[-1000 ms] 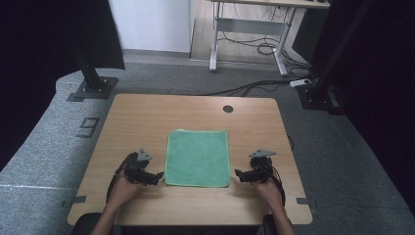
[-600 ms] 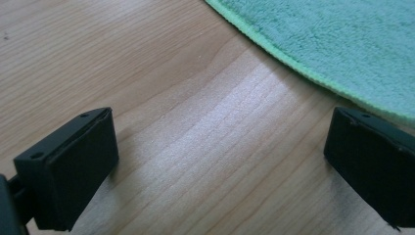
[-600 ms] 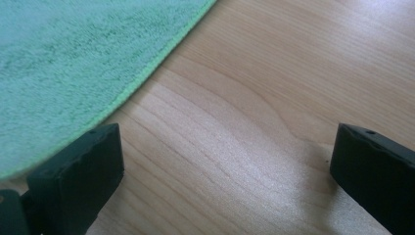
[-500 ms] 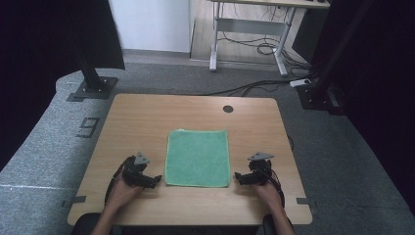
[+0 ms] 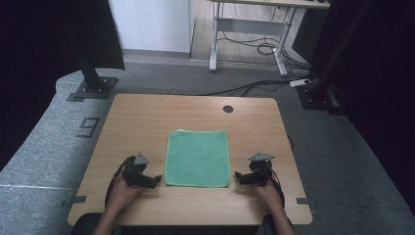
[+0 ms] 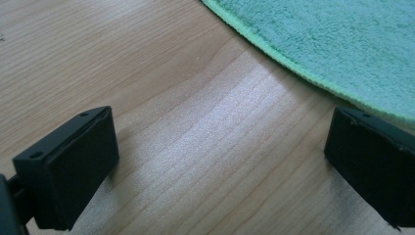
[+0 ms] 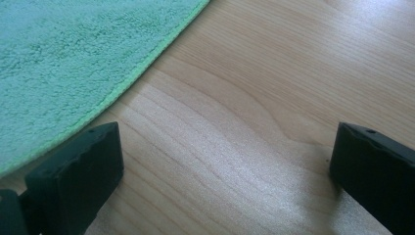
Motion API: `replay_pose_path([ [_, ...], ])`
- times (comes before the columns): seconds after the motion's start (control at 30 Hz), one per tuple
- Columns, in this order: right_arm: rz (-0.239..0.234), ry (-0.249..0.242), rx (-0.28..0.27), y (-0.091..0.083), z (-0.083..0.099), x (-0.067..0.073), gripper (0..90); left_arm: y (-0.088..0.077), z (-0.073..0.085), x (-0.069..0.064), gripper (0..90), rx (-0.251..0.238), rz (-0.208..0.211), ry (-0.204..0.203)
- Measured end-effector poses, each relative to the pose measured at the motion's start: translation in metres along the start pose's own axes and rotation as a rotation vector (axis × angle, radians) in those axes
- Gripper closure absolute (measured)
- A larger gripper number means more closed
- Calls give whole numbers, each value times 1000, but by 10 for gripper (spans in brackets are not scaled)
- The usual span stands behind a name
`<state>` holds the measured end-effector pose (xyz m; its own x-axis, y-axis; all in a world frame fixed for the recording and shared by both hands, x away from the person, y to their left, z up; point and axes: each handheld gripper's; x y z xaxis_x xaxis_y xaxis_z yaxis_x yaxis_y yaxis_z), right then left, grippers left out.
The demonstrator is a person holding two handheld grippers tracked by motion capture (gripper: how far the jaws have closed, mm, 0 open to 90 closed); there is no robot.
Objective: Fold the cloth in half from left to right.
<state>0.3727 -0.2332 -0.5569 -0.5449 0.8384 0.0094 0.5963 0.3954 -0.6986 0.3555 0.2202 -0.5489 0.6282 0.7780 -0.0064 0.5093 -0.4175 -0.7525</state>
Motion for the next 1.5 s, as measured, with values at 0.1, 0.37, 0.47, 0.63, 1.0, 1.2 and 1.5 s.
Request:
replay_pose_path([
  [0.1,1,1,0,0,0,0,0,0,0,0,0,0,-3,-5],
  [0.37,8,12,15,-1,-2,1,6,1,-1,0,0,0,-8,-11],
  [0.47,-22,42,5,-4,-5,4,23,1,-1,0,0,0,-7,-10],
  [0.63,-52,29,-28,-11,-14,16,31,1,-1,0,0,-1,-6,-9],
  [1.0,-81,-39,22,-2,-18,40,35,2,-2,0,0,-1,-3,-6],
  [1.2,-74,-76,65,3,-13,45,34,2,-5,0,0,18,-6,-8],
  [1.5,-36,-80,75,-3,-10,37,37,1,-16,5,0,1,-55,-1],
])
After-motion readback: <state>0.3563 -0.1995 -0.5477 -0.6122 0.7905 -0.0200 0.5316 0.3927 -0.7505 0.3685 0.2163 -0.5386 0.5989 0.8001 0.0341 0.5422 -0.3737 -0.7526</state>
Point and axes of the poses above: each handheld gripper's, and its own axes: y roughly forward along the jaws, z roughly out of its underside, x roughly to its left
